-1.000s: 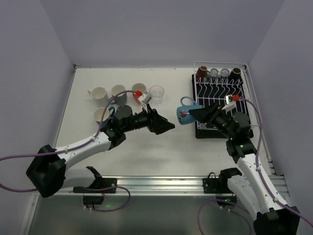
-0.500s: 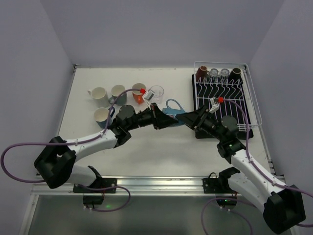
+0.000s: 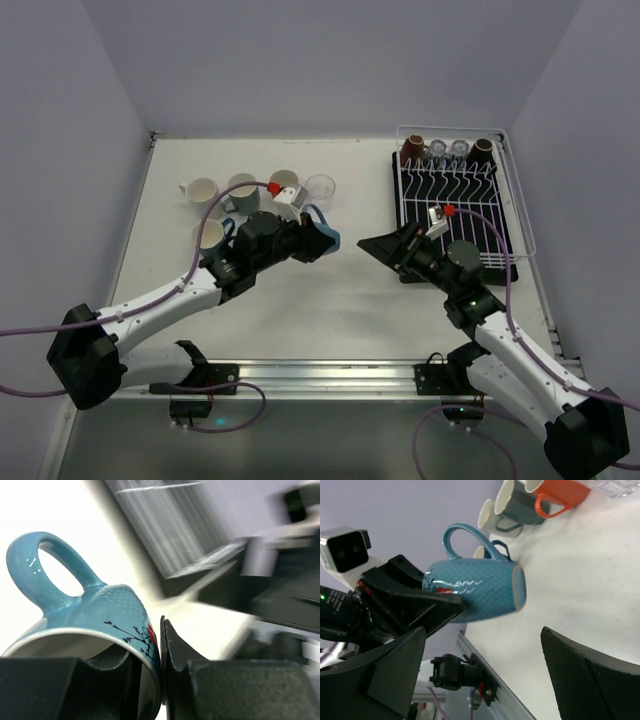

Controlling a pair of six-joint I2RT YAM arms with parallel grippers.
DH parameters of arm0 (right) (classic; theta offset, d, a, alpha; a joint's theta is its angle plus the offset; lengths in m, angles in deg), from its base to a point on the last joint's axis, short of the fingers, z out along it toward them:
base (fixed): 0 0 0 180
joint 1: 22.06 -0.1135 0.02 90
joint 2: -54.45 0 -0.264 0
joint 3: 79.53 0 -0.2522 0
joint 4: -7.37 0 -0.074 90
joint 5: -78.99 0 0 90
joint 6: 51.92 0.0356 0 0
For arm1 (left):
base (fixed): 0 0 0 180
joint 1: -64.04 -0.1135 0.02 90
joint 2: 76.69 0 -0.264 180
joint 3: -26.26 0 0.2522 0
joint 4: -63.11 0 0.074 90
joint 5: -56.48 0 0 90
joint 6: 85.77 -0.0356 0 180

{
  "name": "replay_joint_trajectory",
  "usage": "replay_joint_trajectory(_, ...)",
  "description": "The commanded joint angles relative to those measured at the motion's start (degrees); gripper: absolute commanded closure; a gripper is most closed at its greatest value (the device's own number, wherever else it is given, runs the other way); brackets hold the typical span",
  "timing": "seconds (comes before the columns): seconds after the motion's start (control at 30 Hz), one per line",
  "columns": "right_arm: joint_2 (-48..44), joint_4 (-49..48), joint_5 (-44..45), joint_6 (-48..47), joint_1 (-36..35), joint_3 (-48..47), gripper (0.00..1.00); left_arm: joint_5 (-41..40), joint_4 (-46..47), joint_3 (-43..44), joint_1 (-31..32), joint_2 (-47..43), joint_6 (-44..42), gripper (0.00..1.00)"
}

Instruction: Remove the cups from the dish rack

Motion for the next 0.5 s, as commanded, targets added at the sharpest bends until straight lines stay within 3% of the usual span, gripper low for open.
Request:
replay_joint_trajectory(0.0, -3.8, 8.5, 6.0, -7.0, -0.1, -2.8, 0.01, -21.7, -23.8, 6.9, -0.8, 1.7, -11.0, 1.00)
replay_joint_trajectory(0.2, -7.1, 14.9, 9.1, -10.9, -0.1, -2.3, 0.01, -30.4, -34.0, 11.0, -3.4, 9.6, -13.7, 1.00)
replay_joint_trajectory(0.47, -11.2, 18.7, 10.4, -13.5, -0.1, -1.3, 0.01, -25.3, -35.7, 13.2, -11.3, 15.8, -16.9, 1.00)
